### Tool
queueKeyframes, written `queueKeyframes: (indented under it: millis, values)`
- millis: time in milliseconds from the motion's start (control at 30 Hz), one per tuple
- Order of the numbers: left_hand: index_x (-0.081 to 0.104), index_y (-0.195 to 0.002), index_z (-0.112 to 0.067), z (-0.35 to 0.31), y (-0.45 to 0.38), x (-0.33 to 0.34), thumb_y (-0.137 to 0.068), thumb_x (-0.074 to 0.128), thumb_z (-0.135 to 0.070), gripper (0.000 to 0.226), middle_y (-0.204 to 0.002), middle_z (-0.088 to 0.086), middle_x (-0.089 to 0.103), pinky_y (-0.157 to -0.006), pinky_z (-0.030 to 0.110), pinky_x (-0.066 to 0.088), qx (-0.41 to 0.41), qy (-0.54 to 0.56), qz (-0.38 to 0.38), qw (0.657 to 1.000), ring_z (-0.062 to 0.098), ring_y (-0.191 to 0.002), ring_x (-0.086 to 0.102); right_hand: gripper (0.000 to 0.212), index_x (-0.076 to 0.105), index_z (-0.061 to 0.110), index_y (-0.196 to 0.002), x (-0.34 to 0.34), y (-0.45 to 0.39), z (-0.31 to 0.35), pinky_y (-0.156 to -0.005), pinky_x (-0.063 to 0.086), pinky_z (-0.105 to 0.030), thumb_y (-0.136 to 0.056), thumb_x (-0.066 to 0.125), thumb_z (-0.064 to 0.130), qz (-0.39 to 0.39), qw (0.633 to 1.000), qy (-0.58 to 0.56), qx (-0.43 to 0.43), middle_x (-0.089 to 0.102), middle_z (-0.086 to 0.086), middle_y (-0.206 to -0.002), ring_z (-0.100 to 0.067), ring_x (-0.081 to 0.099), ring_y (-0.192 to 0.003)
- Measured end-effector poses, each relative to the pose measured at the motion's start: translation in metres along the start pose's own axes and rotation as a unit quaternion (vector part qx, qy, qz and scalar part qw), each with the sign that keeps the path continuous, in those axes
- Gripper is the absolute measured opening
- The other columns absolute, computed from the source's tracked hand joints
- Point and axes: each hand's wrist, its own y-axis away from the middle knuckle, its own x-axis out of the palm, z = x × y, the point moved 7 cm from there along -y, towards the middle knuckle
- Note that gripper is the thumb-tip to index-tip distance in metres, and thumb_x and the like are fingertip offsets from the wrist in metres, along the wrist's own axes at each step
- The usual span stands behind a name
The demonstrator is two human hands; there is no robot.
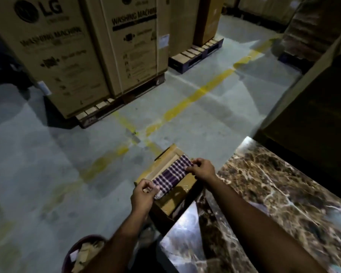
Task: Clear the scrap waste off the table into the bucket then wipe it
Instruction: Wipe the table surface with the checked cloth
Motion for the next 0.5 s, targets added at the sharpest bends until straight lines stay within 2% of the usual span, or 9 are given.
queueKeyframes:
  millis: [100, 133, 167, 233, 300, 333, 433, 500]
  values:
    - [0.063, -0.074, -0.019, 0.005, -0.045, 0.008, -0.082, 0.079, -0.008, 0.021, -0.078, -0.004, 0.07, -0.065, 0.025, 0.05, -0.001, -0.052, 0.004, 0.999, 0.013, -0.074, 0.065, 0.037, 0.068, 0.024, -0.083, 0.022, -0.059, -0.01, -0.081, 0.059, -0.047, -0.062, 0.091, 0.043, -0.014, 0.998, 0.061, 0.023, 0.069, 0.002, -0.076, -0.026, 0.071, -0.085]
    - [0.066, -0.078, -0.014, 0.01, -0.064, 0.014, -0.082, 0.078, -0.005, 0.016, -0.081, 0.0, 0.071, -0.058, 0.017, 0.048, -0.003, -0.067, 0.014, 0.998, 0.011, -0.07, 0.064, 0.035, 0.068, 0.024, -0.082, 0.03, -0.08, -0.014, -0.082, 0.059, -0.047, -0.062, 0.091, 0.042, -0.023, 0.997, 0.071, 0.033, 0.069, 0.004, -0.072, -0.025, 0.073, -0.082]
    - [0.069, -0.081, -0.01, 0.016, -0.081, 0.022, -0.082, 0.078, -0.002, 0.012, -0.084, 0.005, 0.072, -0.055, 0.015, 0.048, -0.005, -0.073, 0.027, 0.997, 0.012, -0.067, 0.063, 0.032, 0.069, 0.023, -0.085, 0.037, -0.091, -0.012, -0.083, 0.06, -0.046, -0.065, 0.09, 0.037, -0.031, 0.996, 0.074, 0.043, 0.071, 0.004, -0.071, -0.023, 0.073, -0.079]
    - [0.073, -0.084, -0.014, 0.035, -0.12, 0.037, -0.077, 0.08, -0.005, 0.014, -0.09, 0.005, 0.073, -0.066, 0.024, 0.052, 0.007, -0.106, 0.027, 0.994, 0.018, -0.075, 0.065, 0.033, 0.072, 0.015, -0.102, 0.053, -0.119, -0.012, -0.086, 0.059, -0.037, -0.075, 0.087, 0.026, -0.044, 0.994, 0.078, 0.066, 0.076, -0.002, -0.085, -0.019, 0.074, -0.081]
    - [0.075, -0.085, -0.019, 0.055, -0.15, 0.054, -0.07, 0.081, -0.007, 0.02, -0.092, 0.002, 0.073, -0.075, 0.025, 0.045, 0.024, -0.169, 0.025, 0.985, 0.018, -0.086, 0.064, 0.037, 0.071, 0.011, -0.112, 0.066, -0.148, -0.021, -0.083, 0.051, -0.022, -0.08, 0.083, 0.023, -0.047, 0.99, 0.117, 0.07, 0.075, -0.005, -0.101, -0.018, 0.07, -0.091]
    - [0.075, -0.085, -0.018, 0.067, -0.163, 0.064, -0.068, 0.08, -0.006, 0.022, -0.092, 0.002, 0.072, -0.078, 0.026, 0.045, 0.026, -0.182, 0.028, 0.983, 0.019, -0.088, 0.064, 0.038, 0.071, 0.011, -0.116, 0.071, -0.163, -0.025, -0.081, 0.047, -0.02, -0.081, 0.08, 0.022, -0.047, 0.986, 0.148, 0.063, 0.074, -0.006, -0.105, -0.02, 0.069, -0.095]
    - [0.072, -0.088, -0.013, 0.091, -0.184, 0.088, -0.072, 0.071, -0.001, 0.021, -0.095, 0.006, 0.069, -0.082, 0.033, 0.052, 0.05, -0.207, 0.046, 0.976, 0.024, -0.09, 0.065, 0.033, 0.073, 0.008, -0.114, 0.087, -0.193, -0.037, -0.09, 0.053, -0.027, -0.085, 0.075, 0.023, -0.041, 0.973, 0.221, 0.044, 0.075, -0.011, -0.106, -0.025, 0.071, -0.099]
    - [0.071, -0.092, -0.011, 0.097, -0.191, 0.101, -0.077, 0.067, -0.002, 0.018, -0.1, 0.008, 0.068, -0.085, 0.036, 0.054, 0.065, -0.216, 0.062, 0.972, 0.024, -0.093, 0.065, 0.026, 0.074, 0.009, -0.109, 0.096, -0.208, -0.05, -0.089, 0.058, -0.035, -0.086, 0.072, 0.021, -0.043, 0.965, 0.256, 0.041, 0.076, -0.012, -0.102, -0.028, 0.072, -0.096]
